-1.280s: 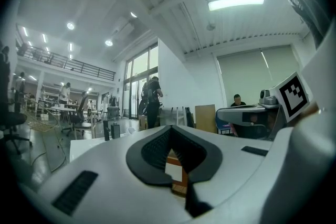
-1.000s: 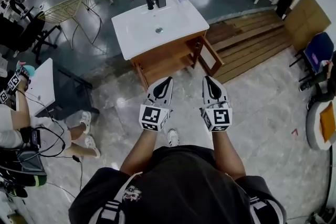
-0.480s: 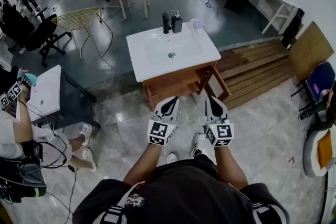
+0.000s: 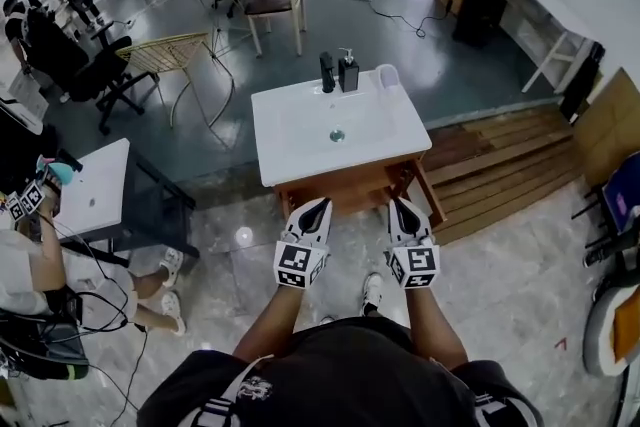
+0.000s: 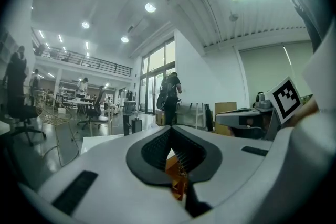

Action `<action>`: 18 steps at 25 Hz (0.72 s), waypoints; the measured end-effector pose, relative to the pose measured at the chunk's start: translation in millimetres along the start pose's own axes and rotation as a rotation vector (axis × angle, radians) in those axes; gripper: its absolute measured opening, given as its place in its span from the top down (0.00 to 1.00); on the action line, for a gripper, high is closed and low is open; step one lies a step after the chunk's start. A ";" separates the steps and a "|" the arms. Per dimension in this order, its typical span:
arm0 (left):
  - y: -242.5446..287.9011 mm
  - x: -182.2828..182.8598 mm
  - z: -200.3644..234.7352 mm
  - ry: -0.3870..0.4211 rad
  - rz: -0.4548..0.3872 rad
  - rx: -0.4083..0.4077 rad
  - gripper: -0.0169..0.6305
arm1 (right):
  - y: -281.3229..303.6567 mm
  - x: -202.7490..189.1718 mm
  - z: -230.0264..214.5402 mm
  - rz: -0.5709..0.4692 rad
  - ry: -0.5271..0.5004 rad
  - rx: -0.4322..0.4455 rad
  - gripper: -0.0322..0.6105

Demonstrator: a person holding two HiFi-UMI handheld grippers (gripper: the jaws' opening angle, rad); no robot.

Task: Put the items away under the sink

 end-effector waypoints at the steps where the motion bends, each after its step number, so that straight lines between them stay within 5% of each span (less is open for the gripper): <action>1: 9.5 1.0 1.3 -0.004 0.000 0.011 0.96 | 6.0 -0.8 -9.1 0.003 -0.003 0.007 0.91; 18: 119.4 9.5 3.4 -0.015 0.027 0.223 0.96 | 99.2 -4.2 -127.3 0.000 0.020 0.157 0.91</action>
Point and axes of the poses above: the fingertips, and each gripper's own axes: y forward along the fingers, z to its left, x out of its top, the point moved 6 cm from there along -y, backward along the fingers, and after that the axes turned 1 degree about -x, right-handed, at the moved point
